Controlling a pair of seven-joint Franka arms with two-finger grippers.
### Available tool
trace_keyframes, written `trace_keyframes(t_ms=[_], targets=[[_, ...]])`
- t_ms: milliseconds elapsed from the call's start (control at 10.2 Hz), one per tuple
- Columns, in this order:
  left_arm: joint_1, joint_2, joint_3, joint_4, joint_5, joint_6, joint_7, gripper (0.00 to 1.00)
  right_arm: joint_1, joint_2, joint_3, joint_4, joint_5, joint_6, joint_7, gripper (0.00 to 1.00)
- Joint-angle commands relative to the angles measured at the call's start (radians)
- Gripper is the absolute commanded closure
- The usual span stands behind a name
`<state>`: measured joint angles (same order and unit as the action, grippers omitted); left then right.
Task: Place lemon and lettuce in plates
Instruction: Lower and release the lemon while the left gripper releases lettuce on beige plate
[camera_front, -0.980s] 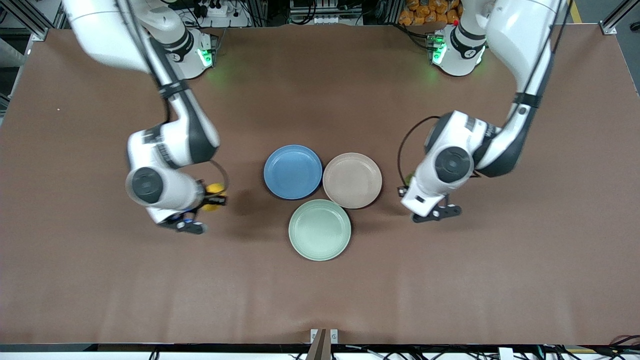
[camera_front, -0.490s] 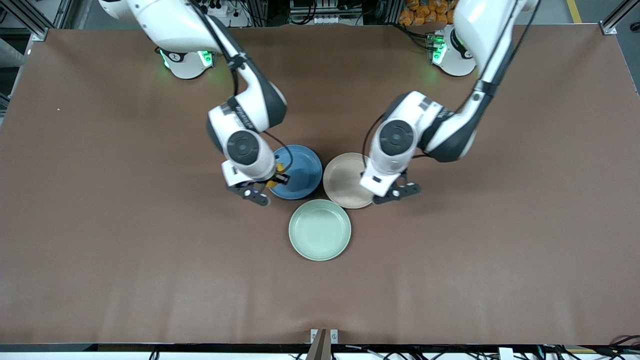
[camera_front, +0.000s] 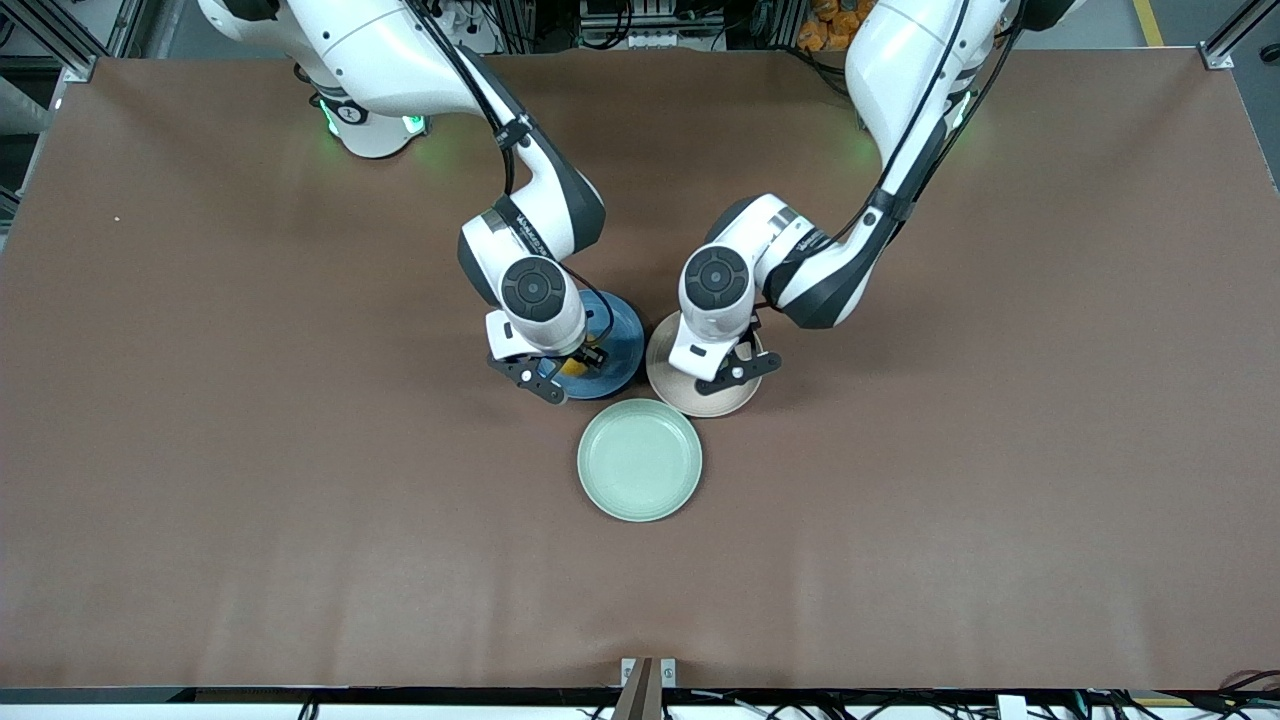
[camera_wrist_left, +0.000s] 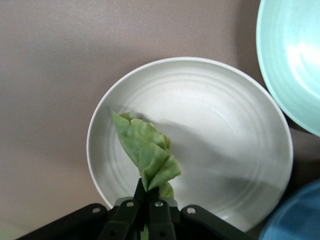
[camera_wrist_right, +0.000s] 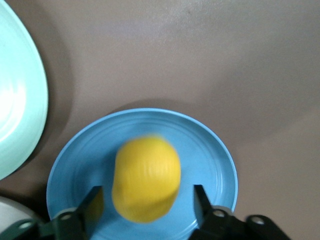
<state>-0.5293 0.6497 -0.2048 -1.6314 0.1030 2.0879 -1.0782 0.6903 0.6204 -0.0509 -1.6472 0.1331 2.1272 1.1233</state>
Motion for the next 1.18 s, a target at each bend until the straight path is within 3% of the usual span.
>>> trace_keyframes(t_ms=[0,98,294,686,1078], targets=[[0.003,0.022,0.004,0.027,-0.002,0.011,-0.008,0.53,-0.014,-0.013,-0.003,0.003,0.007,-0.010,0.009,0.00],[0.000,0.022,0.007,0.037,0.000,0.020,-0.014,0.01,-0.043,-0.017,-0.006,0.003,-0.001,-0.013,-0.009,0.00],[0.011,-0.007,0.010,0.079,0.001,0.018,-0.006,0.00,-0.116,-0.027,-0.006,0.000,-0.003,-0.042,-0.147,0.00],[0.107,-0.191,0.022,0.078,0.006,-0.006,0.101,0.00,-0.306,-0.033,-0.006,-0.005,-0.004,-0.072,-0.510,0.00],[0.191,-0.335,0.024,0.081,0.036,-0.144,0.252,0.00,-0.477,-0.033,-0.007,-0.003,-0.016,-0.067,-0.819,0.00]])
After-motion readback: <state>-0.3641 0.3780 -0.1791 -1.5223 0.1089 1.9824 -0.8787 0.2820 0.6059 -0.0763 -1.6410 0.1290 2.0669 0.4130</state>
